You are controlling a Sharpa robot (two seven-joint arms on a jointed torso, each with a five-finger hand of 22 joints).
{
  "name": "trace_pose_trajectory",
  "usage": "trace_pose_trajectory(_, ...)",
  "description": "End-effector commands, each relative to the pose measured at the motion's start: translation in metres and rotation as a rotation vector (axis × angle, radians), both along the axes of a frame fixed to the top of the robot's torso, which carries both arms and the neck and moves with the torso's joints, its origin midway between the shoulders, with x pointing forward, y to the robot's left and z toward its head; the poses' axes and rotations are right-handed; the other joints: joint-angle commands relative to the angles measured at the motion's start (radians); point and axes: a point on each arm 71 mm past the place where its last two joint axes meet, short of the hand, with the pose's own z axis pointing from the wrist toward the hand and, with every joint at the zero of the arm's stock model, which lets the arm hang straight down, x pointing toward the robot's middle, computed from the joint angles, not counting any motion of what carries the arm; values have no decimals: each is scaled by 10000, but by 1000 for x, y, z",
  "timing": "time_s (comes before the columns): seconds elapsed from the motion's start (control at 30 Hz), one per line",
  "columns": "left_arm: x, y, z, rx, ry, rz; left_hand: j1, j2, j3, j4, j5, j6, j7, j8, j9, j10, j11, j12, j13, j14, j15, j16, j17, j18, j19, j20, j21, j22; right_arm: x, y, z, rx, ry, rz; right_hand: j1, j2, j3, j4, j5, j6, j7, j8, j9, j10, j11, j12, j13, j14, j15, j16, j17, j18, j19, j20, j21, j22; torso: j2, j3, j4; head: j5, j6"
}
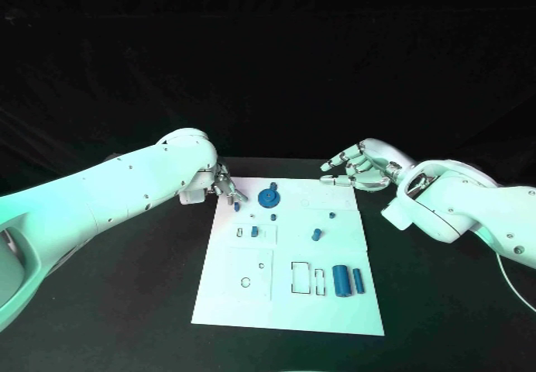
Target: Assemble the parts on the task board
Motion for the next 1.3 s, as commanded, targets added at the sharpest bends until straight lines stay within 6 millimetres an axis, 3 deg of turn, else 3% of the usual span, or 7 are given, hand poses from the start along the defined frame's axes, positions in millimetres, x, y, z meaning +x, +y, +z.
trace_pose_trajectory(0.03, -1, -3, -1, -58, 106, -281, 59, 70, 7, -19, 43, 61, -8, -47, -19, 55, -39, 34, 5, 1054, 44, 31, 2635, -78, 907, 40, 61, 2385, -1, 2, -1, -71, -14, 184, -49, 77, -51, -2, 30, 86, -3, -12, 9, -81, 0, -22, -9, 690, -63, -61, 897, 38, -68, 18, -41, 1052, -9, 8, 14, -13, -16)
trace_pose_trajectory(0.57, -2, -3, -3, 58, 367, -410, 675, 265, 234, -266, 44, 228, -58, -78, -86, 94, -82, 59, 27, 1054, 15, 31, 2635, -90, 933, 16, 93, 2429, -1, 2, -1, -75, 17, 213, -41, 87, -53, -8, 38, 88, -4, -13, 10, -74, -1, -5, -1, 692, -64, -57, 905, 38, -66, 18, -41, 1054, -8, 13, 12, -4, -29)
trace_pose_trajectory(1.2, -2, -4, -4, 65, 388, -434, 753, 294, 287, -302, 45, 247, -68, -80, -90, 103, -91, 67, 36, 1054, 9, 31, 2635, -90, 932, 10, 92, 2428, -1, 3, -1, -71, 23, 240, -41, 87, -53, -8, 38, 88, -4, -13, 10, -74, -1, -5, -1, 692, -64, -57, 905, 38, -66, 18, -41, 1054, -4, 11, 15, -18, -45)
trace_pose_trajectory(1.3, -2, -4, -3, 35, 370, -406, 1093, 459, 549, -489, 79, 240, -108, -106, -105, 110, -127, 65, 38, 1054, -16, 31, 2635, -88, 928, -8, 87, 2423, -1, 3, -1, -69, 23, 244, -41, 87, -53, -8, 38, 88, -4, -13, 10, -74, -1, -5, -1, 692, -64, -57, 905, 38, -66, 18, -41, 1054, -4, 8, 16, -12, -48)
